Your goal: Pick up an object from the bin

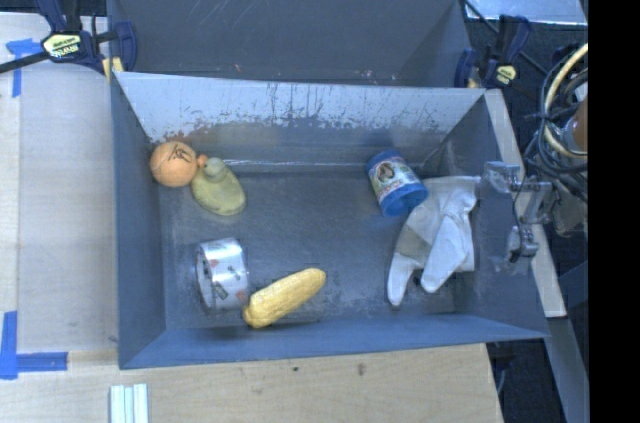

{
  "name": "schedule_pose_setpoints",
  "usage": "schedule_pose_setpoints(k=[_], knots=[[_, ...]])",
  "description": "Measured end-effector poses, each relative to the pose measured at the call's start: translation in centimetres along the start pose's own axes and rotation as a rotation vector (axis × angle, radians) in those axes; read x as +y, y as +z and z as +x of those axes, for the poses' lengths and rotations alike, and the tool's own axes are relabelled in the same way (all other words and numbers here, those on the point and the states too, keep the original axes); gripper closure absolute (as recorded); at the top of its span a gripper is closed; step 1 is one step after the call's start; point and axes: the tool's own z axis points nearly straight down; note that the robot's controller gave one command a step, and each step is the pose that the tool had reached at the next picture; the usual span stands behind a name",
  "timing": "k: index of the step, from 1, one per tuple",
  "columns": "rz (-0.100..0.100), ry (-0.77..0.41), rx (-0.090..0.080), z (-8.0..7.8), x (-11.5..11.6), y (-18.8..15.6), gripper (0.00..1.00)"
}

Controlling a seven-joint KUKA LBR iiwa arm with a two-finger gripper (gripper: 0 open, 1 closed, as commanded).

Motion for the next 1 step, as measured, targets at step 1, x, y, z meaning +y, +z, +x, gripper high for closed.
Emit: schedule_pose_setpoints(k=[1], knots=[[0.002,-0.004,-0.009,-0.17,0.09,-0.46,0.00]])
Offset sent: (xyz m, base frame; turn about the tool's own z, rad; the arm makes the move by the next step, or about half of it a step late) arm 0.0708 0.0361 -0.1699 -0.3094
